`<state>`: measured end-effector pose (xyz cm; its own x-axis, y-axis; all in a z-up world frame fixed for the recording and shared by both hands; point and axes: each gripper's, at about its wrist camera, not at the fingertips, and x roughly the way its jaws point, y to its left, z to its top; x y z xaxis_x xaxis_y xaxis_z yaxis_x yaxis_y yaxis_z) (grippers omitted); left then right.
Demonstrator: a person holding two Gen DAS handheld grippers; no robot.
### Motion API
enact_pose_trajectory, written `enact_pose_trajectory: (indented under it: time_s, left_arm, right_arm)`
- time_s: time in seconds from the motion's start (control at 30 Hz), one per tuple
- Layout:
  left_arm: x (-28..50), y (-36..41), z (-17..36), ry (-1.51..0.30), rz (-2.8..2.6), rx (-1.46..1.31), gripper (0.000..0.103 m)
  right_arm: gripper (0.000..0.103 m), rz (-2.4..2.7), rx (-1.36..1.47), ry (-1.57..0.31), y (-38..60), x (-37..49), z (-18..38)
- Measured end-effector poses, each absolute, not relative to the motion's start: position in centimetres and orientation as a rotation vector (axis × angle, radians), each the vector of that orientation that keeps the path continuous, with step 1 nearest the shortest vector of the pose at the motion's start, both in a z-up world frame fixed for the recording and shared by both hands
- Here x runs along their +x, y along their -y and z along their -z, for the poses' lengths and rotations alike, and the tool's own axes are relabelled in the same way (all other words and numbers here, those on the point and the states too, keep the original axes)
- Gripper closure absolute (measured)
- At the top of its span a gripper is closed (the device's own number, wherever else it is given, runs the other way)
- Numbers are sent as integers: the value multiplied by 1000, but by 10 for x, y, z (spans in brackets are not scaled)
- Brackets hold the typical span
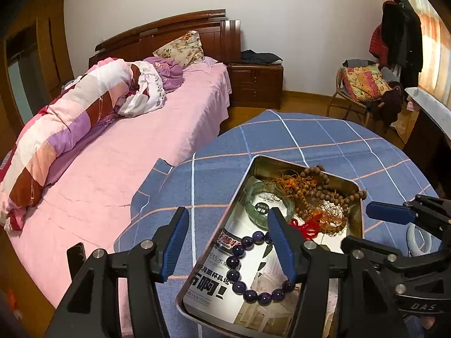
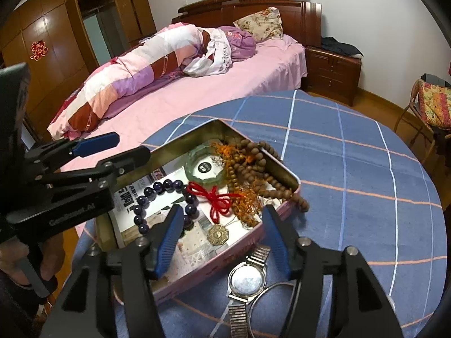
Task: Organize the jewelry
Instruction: 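Lower the purple bracelet into the tin with the left tool while the right tool drops the red knot in, then grasp the white bangle on the cloth with the right tool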
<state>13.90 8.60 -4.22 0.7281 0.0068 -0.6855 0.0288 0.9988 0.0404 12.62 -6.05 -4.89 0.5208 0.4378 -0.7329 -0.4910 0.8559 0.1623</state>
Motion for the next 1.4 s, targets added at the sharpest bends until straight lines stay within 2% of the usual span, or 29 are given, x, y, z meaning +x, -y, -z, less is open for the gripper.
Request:
enact_pose_trajectory:
  time_s: [0.1,0.37,0.73,1.13,1.33,1.37,1.4]
  left_arm:
    - [132,-82,39,-744,16,52,44]
    - [108,-40,37,-727,67,101,44]
    - [83,28,39,-730,152,193,44]
    - [50,50,52,-750,165,198,44]
    - [55,45,51,-751,153,172,44]
    - [56,40,50,-749,145,163,44]
    - [58,35,48,-747,136,152,44]
  right_arm:
    - [36,-561,-69,-848,71,118,43]
    - [32,-473,-30,-828,132,91,28]
    - [31,-261,59,-873,229,69,54]
    - [32,-203,102,-892,250,76,87]
    - [42,-184,59,-905,242,89,95]
    - [53,-174,26,-907,239,89,94]
    - [80,-168,3,-909,238,89,93]
